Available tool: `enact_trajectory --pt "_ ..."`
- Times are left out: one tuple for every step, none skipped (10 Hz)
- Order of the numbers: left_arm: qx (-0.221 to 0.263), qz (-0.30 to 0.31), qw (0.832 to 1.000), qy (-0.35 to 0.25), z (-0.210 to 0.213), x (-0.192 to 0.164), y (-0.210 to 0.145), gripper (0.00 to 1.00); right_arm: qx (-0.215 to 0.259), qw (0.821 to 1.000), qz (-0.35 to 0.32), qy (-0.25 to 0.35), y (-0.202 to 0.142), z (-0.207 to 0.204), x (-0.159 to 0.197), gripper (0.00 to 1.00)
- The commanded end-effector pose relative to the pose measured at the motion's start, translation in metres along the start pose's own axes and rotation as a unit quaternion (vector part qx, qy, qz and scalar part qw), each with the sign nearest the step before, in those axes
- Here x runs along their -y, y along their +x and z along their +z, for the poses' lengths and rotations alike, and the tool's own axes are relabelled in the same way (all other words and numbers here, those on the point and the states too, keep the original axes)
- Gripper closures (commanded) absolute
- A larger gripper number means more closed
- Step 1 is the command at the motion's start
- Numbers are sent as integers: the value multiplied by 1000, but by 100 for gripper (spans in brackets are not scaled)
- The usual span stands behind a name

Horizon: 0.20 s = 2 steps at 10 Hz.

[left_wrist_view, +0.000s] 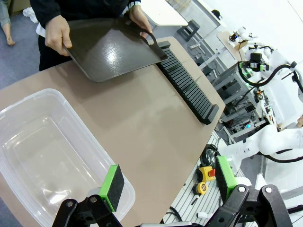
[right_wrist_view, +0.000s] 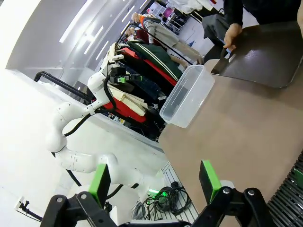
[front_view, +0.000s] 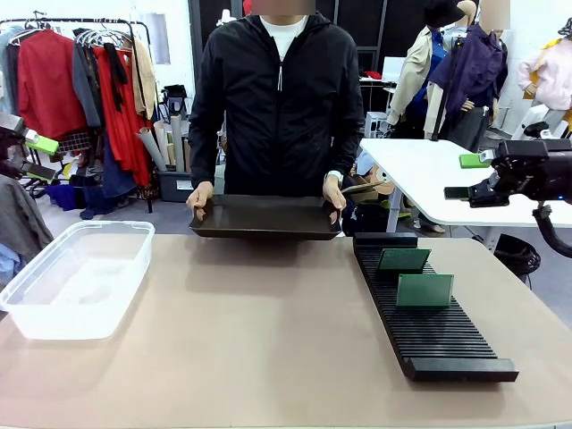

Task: Sort PCBs into racks and boxes based on the side picked up.
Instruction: If the short side of the Blank PCB is picked up, insert it into the PCB Rack ; if the long side is picked up, place it in the Organizing box.

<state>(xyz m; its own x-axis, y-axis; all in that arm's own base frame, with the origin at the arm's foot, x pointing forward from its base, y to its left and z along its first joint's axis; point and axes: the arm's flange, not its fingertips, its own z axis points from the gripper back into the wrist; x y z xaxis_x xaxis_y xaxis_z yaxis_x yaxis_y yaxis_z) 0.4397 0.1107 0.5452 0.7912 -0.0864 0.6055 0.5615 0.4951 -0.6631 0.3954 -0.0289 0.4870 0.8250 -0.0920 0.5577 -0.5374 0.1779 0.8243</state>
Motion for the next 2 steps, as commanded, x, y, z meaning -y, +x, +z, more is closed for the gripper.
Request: enact_trajectory --pt "2 -1 1000 -4 0 3 0 0 -3 1000 8 -7 1 -1 -2 0" --pt "2 -1 1000 -4 0 3 0 0 -3 1000 8 -7 1 -1 -2 0"
